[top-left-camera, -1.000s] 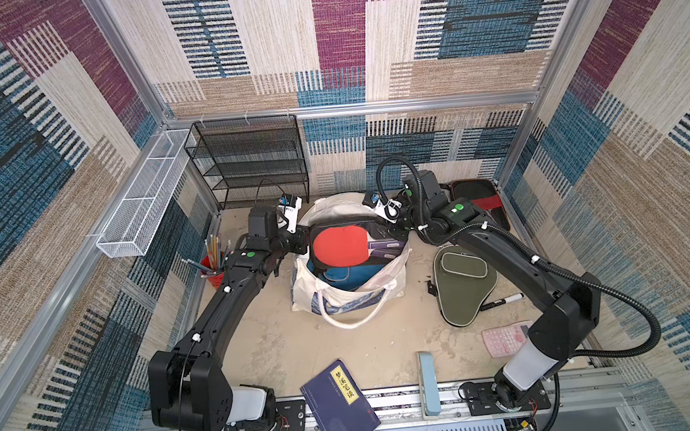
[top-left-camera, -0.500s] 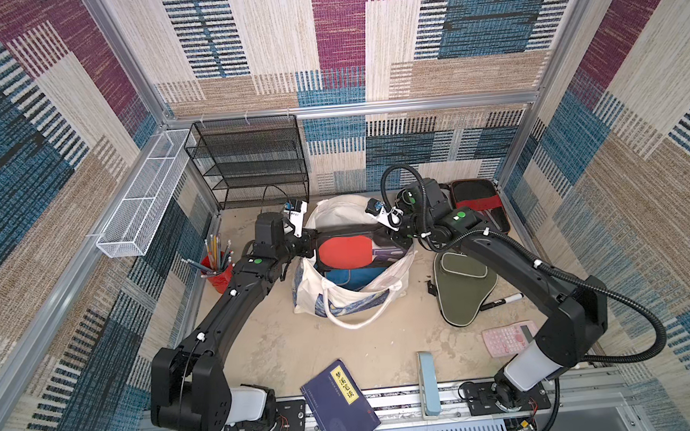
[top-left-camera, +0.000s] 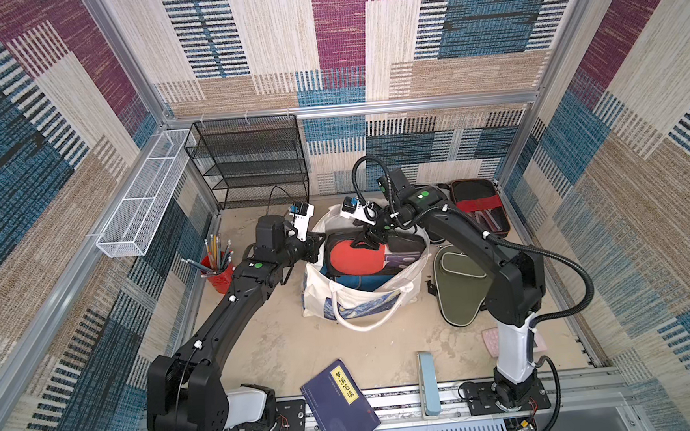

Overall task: Remove the ping pong set from the canvas bag
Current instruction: Pick up the ping pong set from the canvas bag.

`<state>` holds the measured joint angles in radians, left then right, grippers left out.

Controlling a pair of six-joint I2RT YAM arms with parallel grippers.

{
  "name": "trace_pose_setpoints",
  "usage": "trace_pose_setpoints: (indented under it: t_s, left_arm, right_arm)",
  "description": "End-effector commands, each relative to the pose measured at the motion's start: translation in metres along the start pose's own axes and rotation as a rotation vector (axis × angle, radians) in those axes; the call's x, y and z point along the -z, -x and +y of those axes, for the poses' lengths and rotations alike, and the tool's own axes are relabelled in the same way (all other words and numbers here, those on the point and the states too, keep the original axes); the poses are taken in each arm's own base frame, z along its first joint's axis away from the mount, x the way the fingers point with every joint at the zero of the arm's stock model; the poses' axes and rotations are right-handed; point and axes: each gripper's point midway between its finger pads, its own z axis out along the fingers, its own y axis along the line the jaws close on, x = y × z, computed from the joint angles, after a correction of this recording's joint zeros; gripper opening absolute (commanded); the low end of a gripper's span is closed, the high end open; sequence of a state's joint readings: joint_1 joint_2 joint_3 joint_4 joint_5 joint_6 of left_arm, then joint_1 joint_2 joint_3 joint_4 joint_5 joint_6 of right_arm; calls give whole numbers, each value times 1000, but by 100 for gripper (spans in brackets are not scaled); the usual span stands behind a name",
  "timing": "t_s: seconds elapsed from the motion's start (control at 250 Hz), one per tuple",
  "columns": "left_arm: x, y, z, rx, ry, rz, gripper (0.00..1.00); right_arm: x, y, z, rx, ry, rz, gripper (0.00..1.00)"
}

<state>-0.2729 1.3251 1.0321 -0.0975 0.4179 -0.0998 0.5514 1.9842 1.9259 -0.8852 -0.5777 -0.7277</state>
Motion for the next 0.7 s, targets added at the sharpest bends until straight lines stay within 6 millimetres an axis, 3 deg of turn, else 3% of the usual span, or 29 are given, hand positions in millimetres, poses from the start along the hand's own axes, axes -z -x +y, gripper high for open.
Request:
trace_pose_setpoints:
  t_s: [0.0, 0.084, 0.152, 0.392, 0.576, 0.696]
  left_arm:
    - [5, 19, -7, -48, -21, -62, 0]
    - [7, 20, -7, -56, -16, -60, 0]
    - [8, 20, -6, -56, -7, -53, 0]
    - [15, 10, -3, -43, 30, -10, 0]
    - [21, 18, -1, -68, 58, -2, 0]
    - [25, 27, 2, -92, 88, 0, 2]
  right_arm:
    - [-2, -15, 28, -79, 123, 47, 45]
    - [2, -18, 31, -90, 121, 58, 12]
    - [8, -18, 34, -87, 104, 61, 0]
    - [47, 5, 31, -22, -36, 1, 0]
    - [95, 57, 18, 61, -215, -164, 0]
    - [127, 87, 19, 89, -279, -279, 0]
